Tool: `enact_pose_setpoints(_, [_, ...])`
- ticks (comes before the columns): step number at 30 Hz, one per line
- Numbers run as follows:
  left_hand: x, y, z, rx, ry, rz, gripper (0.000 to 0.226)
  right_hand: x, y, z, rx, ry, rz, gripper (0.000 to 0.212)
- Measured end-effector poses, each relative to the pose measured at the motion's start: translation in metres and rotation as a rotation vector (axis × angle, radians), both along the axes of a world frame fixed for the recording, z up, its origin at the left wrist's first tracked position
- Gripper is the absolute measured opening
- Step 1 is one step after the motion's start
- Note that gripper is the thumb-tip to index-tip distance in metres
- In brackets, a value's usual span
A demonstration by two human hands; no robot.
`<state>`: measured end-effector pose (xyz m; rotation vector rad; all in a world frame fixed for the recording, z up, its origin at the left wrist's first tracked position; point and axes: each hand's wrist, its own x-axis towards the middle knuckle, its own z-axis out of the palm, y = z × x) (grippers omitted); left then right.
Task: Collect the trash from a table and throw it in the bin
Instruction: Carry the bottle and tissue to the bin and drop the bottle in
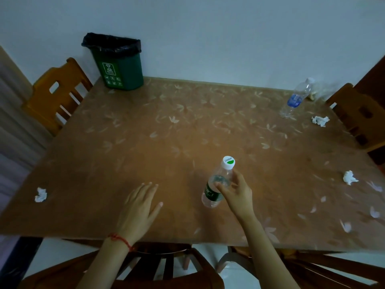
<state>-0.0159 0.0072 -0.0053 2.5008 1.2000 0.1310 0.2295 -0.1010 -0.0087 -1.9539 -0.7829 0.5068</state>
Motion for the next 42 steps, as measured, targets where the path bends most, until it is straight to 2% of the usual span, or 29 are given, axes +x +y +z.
enact_pose_setpoints(4, [-0.016, -0.003, 0.001, -0.005, -0.017, 0.066, 0.076, -0.017, 0.007, 0.004, 0.032, 0.070, 0.070, 0.051])
enact_pose_setpoints(8, [-0.039, -0.006, 0.003, -0.006, -0.041, 0.149, 0.058, -0.043, 0.019, 0.007, 0.076, 0.142, 0.131, 0.046])
enact_pose_setpoints(14, [-0.083, -0.004, 0.015, 0.019, -0.042, 0.274, 0.079, -0.086, 0.046, 0.006, 0.121, 0.261, 0.230, 0.042])
enact_pose_setpoints(23, [-0.162, 0.019, 0.019, 0.037, -0.130, 0.413, 0.071, -0.164, 0.094, 0.014, 0.145, 0.313, 0.350, 0.035])
enact_pose_setpoints(28, [-0.214, 0.047, 0.010, 0.030, -0.155, 0.398, 0.065, -0.216, 0.125, 0.013, 0.147, 0.317, 0.325, 0.036])
enact_pose_setpoints(37, [-0.289, 0.107, -0.017, -0.031, -0.187, 0.366, 0.069, -0.294, 0.165, 0.006, 0.152, 0.307, 0.260, 0.033])
enact_pose_setpoints(40, [-0.298, 0.122, -0.022, -0.114, -0.210, 0.394, 0.053, -0.305, 0.169, 0.005, 0.127, 0.305, 0.240, 0.033])
enact_pose_setpoints(42, [-0.297, 0.133, -0.025, -0.168, -0.271, 0.429, 0.051, -0.309, 0.172, 0.002, 0.105, 0.313, 0.246, 0.035])
